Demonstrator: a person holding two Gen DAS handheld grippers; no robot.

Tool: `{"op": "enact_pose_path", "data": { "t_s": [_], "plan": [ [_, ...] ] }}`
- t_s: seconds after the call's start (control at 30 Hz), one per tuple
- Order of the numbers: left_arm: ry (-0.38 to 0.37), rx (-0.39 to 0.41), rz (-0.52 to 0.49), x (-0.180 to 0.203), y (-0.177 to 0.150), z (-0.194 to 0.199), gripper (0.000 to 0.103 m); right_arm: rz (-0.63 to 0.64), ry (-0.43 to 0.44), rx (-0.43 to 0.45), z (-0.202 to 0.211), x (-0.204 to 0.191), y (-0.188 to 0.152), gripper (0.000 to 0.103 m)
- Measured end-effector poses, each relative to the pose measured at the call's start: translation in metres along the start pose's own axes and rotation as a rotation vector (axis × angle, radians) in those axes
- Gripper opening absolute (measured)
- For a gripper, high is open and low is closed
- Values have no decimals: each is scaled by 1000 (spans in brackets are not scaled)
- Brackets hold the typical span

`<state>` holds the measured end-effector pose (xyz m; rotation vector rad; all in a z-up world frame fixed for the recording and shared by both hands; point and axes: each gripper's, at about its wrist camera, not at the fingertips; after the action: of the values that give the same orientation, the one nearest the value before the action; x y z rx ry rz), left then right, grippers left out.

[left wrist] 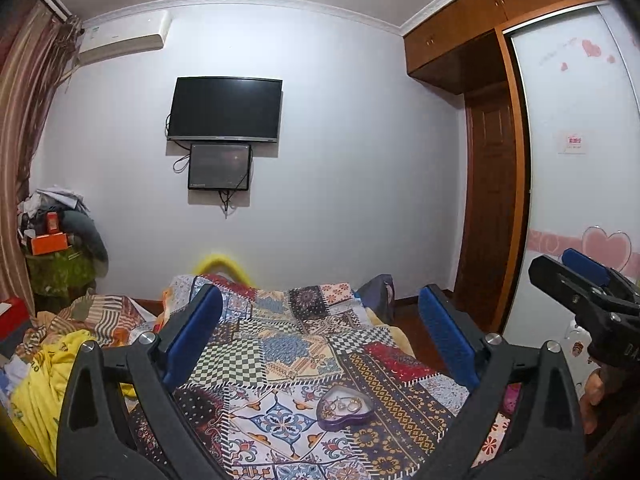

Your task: Organize jewelry

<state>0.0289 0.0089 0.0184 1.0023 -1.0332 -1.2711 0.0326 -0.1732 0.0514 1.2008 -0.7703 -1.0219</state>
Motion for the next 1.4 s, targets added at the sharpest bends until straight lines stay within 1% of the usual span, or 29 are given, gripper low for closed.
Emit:
{"op": "enact_pose_path", "data": {
  "t_s": [0.17,0.43,1.4],
  "plan": [
    [7,-17,-20,2,-5,2,99,-2,4,-21,2,1,-1,103],
    [15,-17,-28,3,-7,5,99,20,3,-18,13,-1,-4,103],
    [-2,-21,2,4,-7,4,99,24,7,-43,13,2,-7,103]
  ]
}}
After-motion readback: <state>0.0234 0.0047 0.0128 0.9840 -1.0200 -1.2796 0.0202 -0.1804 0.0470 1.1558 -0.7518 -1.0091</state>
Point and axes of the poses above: each gripper's, at about its wrist camera, not at the fingertips, and z roughly against the way its jaws point, x to its right, y to its top, and after that the axes turned 8 degrees about -x, right-handed
